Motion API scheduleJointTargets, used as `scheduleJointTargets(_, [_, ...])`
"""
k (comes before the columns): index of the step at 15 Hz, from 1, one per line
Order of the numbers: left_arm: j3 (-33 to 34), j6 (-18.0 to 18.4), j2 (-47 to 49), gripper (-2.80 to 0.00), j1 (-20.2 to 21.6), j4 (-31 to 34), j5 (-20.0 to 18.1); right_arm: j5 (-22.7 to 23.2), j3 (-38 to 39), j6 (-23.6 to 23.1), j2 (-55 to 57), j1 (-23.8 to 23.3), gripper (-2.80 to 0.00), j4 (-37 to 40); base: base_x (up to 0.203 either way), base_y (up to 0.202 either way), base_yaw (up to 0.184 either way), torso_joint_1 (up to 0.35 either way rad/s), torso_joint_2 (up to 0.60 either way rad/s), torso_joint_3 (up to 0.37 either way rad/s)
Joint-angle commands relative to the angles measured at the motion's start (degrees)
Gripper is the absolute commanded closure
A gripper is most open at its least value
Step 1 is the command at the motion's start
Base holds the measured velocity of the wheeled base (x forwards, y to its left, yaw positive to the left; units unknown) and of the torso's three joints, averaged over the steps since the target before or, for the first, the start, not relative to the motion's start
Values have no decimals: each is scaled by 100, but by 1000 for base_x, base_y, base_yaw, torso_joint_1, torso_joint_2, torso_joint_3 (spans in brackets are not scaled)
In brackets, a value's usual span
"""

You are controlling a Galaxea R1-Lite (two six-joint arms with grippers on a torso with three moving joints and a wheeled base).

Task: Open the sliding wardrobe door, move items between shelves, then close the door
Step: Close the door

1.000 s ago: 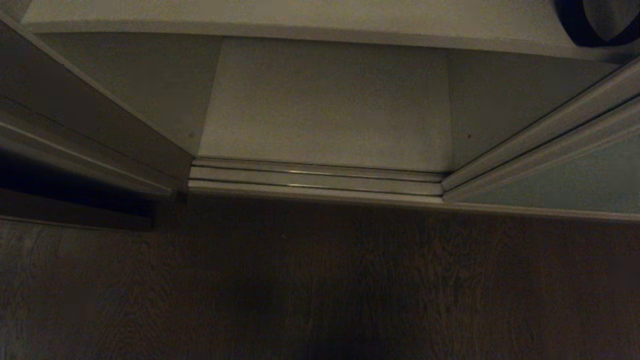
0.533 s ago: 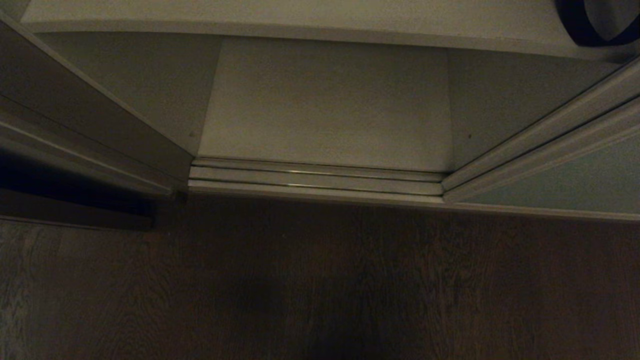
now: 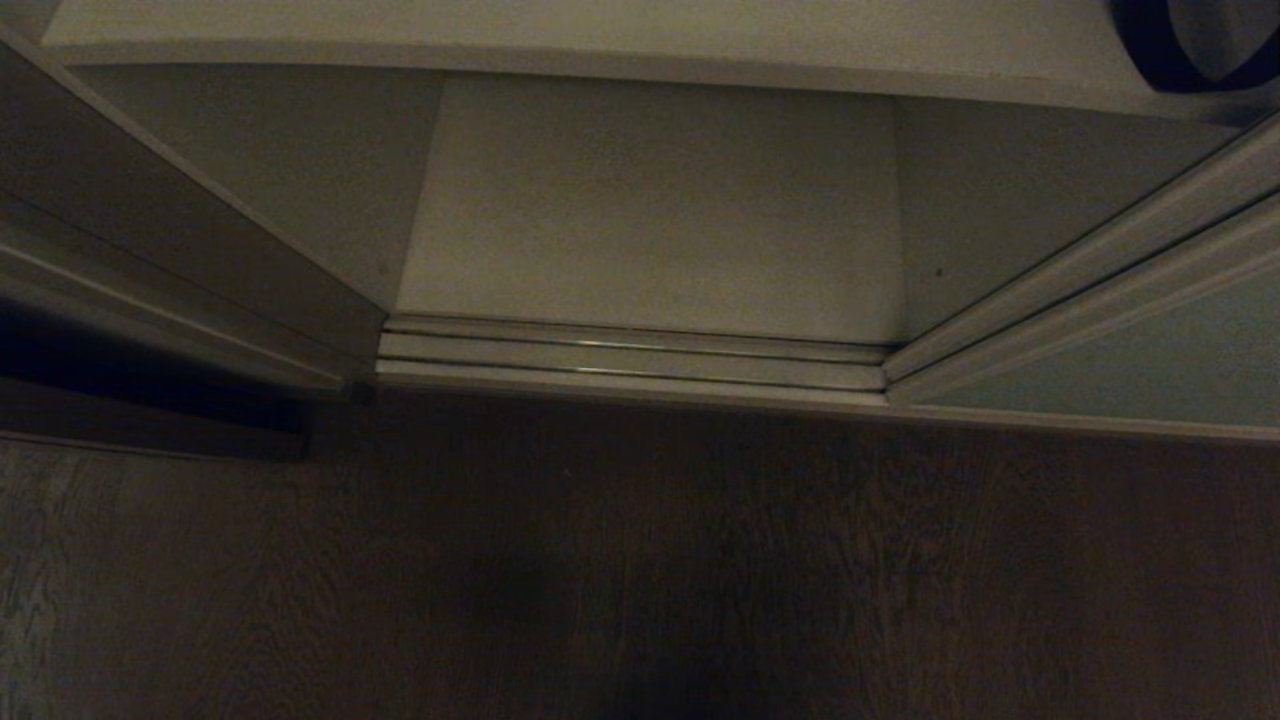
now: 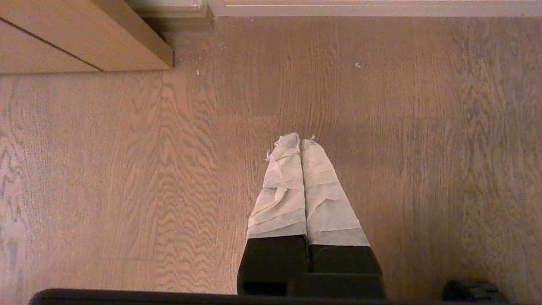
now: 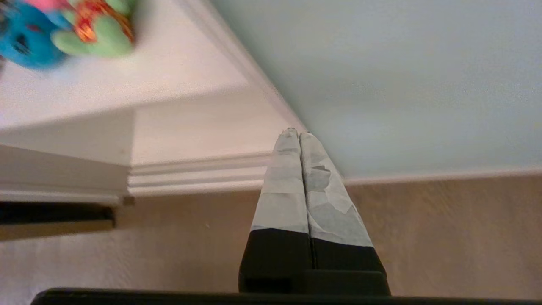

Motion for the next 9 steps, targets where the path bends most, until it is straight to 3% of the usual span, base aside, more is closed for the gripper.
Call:
scheduleJointTargets(1, [0,4,7,0,0,2,-2,-29,43,95,104,137,0,-190,0,0,0,0,0,0])
scheduleJointTargets(3, [0,4,7,0,0,2,-2,-43,46,403,238,141,0,-671,0,0,0,0,0,0])
scheduleJointTargets(9, [0,4,7,0,0,2,-2,-140,51,409,488,-7,0,-1119,0,0,0,0,0,0])
